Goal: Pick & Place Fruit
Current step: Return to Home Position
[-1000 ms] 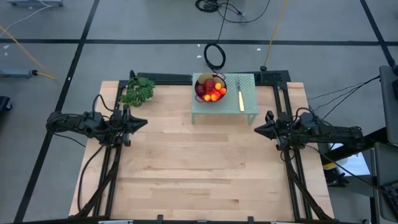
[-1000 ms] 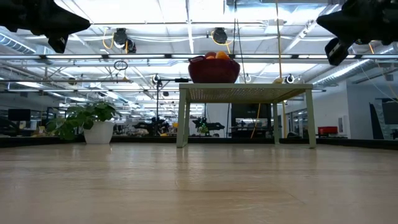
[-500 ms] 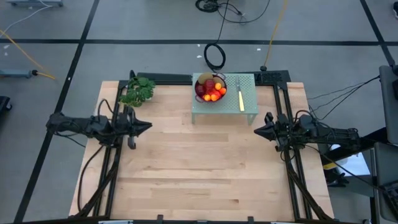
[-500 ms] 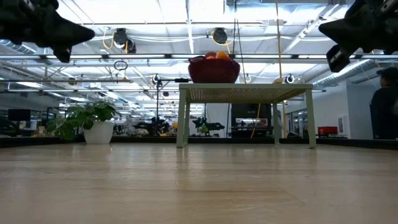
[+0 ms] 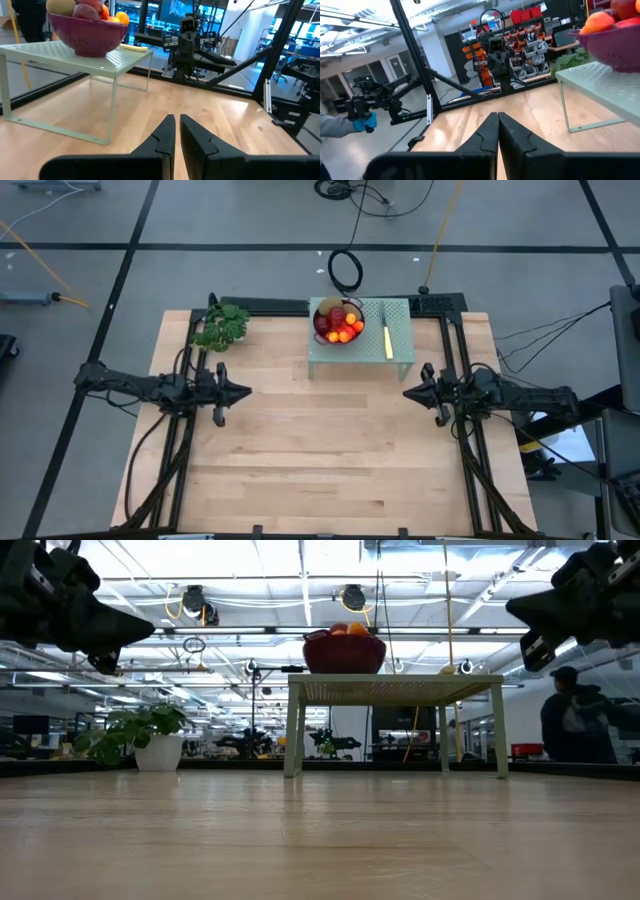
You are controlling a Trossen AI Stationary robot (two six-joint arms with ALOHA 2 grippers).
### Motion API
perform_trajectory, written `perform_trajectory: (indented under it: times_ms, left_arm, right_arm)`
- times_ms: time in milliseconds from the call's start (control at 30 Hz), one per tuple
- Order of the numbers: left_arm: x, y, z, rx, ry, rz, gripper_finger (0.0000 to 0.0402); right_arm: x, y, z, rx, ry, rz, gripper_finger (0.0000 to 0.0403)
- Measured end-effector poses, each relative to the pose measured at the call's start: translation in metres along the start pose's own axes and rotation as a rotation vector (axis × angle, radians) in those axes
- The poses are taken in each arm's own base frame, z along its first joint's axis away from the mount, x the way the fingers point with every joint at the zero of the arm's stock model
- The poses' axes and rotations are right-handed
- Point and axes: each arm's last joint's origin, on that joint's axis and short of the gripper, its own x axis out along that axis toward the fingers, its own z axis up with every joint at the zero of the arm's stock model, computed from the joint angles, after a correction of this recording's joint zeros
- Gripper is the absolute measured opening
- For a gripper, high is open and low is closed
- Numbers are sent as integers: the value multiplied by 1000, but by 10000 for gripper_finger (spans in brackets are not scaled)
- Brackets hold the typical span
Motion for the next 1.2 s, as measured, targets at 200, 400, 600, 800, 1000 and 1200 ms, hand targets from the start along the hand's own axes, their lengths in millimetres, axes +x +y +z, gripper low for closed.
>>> perform_trajectory:
  times_ms: [200, 400, 600, 800, 1000, 1200]
  left_arm:
    - [0, 0, 0, 42, -4, -2, 26]
    - [0, 0, 1, 72, -10, -1, 26]
    - [0, 0, 0, 72, -10, 2, 26]
    - [0, 0, 0, 72, -9, 3, 26]
    - [0, 0, 0, 72, -9, 3, 26]
    - [0, 0, 0, 72, -9, 4, 26]
  right_arm:
    - [1, -1, -4, 67, -26, 14, 2]
    - [1, -2, -4, 40, -17, 9, 4]
    - [1, -1, -3, -12, -33, 14, 2]
    - [1, -1, -3, 0, -30, 14, 4]
    - [1, -1, -4, 0, -28, 13, 3]
    - [1, -1, -4, 0, -28, 13, 3]
